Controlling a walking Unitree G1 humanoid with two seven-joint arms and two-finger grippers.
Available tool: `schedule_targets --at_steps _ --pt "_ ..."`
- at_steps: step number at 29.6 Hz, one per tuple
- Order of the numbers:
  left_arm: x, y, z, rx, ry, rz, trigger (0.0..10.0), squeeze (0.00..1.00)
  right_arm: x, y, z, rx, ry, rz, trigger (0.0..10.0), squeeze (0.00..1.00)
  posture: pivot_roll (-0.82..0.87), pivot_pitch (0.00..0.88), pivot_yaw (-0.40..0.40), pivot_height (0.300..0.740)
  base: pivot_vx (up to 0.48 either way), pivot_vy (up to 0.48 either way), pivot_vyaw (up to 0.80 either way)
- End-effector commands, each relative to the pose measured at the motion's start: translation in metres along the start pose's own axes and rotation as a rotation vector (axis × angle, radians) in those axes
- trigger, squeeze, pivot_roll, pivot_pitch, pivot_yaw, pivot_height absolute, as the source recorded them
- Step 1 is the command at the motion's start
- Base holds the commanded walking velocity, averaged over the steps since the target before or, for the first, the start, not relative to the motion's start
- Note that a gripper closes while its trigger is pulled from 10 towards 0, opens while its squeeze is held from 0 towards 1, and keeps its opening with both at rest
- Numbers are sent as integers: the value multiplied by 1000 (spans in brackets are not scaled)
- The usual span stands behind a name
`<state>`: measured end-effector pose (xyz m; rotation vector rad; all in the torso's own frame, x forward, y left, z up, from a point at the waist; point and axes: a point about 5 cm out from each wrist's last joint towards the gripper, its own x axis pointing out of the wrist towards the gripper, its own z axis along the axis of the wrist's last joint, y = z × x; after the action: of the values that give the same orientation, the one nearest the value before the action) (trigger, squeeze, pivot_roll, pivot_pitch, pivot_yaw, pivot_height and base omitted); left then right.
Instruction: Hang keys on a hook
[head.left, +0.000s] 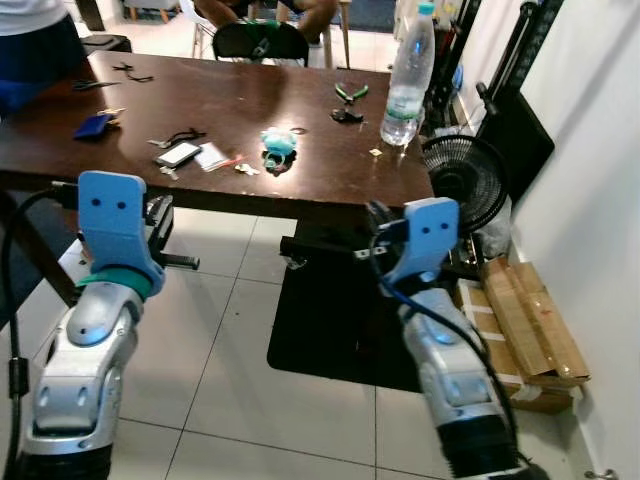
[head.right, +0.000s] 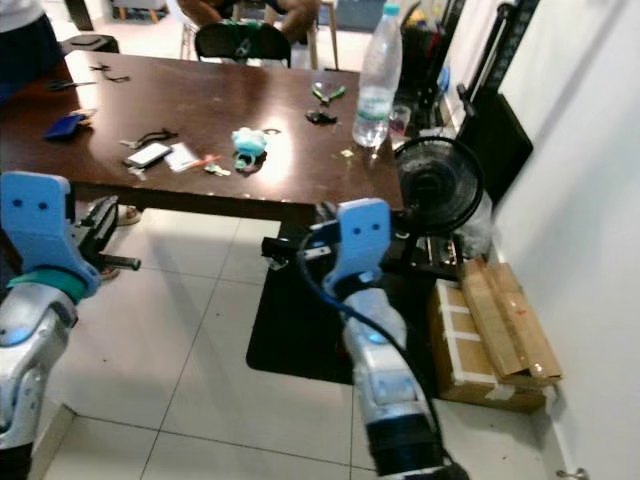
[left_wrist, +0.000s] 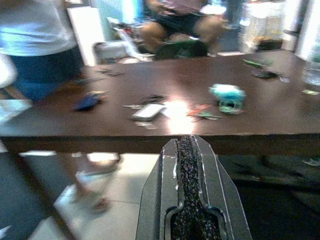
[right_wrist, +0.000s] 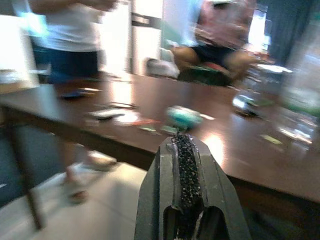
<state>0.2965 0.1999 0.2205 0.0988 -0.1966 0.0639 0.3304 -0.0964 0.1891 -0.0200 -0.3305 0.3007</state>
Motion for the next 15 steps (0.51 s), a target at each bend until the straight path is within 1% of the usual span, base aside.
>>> schedule_targets --at_steps 1,2,3,4,6,11,15 --pt "-1 4 -4 5 18 25 10000 0 -1 0 -2 -15 12 -3 10000 0 -23 0 66 740 0 0 0" --pt "-1 5 -4 -1 15 30 10000 0 -1 0 -3 -27 19 -3 10000 0 -23 0 65 740 0 0 438" --pt "-1 5 -4 -5 11 32 10000 0 0 0 -3 -72 23 3 10000 0 -21 0 65 740 0 0 800" --pt "-1 5 -4 -5 11 32 10000 0 0 0 -3 -72 23 3 10000 0 -21 0 65 740 0 0 800" --pt "-1 5 -3 4 5 29 10000 0 0 1 -4 -73 18 14 10000 0 -20 0 64 740 307 0 800" --pt "-1 5 -3 8 4 29 10000 0 0 1 -1 -13 1 13 10000 0 -22 0 63 740 353 0 0" --pt "-1 5 -2 6 0 27 10000 0 0 1 -1 -13 -2 15 10000 0 -23 0 62 740 351 0 0"
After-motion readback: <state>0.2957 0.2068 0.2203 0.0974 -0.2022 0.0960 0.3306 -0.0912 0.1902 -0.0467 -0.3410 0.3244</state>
